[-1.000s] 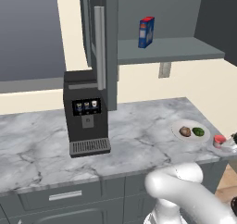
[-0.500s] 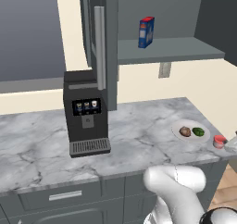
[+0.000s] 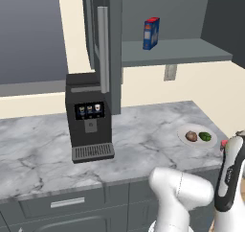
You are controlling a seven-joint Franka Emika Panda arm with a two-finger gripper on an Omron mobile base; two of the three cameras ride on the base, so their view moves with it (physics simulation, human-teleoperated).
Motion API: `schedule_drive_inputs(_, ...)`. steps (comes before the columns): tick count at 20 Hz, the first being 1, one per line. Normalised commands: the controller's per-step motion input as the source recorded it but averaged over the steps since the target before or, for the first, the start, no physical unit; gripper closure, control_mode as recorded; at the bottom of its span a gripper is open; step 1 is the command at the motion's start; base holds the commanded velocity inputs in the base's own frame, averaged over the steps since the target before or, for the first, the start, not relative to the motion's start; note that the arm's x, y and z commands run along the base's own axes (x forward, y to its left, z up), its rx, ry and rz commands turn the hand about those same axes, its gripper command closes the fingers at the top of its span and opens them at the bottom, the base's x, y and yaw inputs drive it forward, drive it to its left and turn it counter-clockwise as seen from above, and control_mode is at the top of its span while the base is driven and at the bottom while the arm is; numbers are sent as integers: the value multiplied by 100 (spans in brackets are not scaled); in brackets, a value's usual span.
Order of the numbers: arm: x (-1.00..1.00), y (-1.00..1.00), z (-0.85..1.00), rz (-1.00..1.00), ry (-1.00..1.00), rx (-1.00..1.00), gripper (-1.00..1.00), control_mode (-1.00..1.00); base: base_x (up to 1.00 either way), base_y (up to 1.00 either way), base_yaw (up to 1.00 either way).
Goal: Pick the avocado and bread from the counter and place them on the plate. Then pick the jam from the cabinet and place it next to the plate. Lastly close the cabinet door.
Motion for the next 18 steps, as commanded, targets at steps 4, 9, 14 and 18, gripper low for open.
schedule_drive_inputs(4, -26, 78, 35, -4, 0, -33, -100, -100, 0, 0, 0)
schedule_drive_inputs(9, -29, 68, 42, -1, 4, -37, -100, -100, 0, 0, 0)
schedule_drive_inputs(14, -45, 62, 34, -4, -3, -32, -100, -100, 0, 0, 0)
schedule_drive_inputs(18, -44, 76, 33, -5, -7, -33, -100, -100, 0, 0, 0)
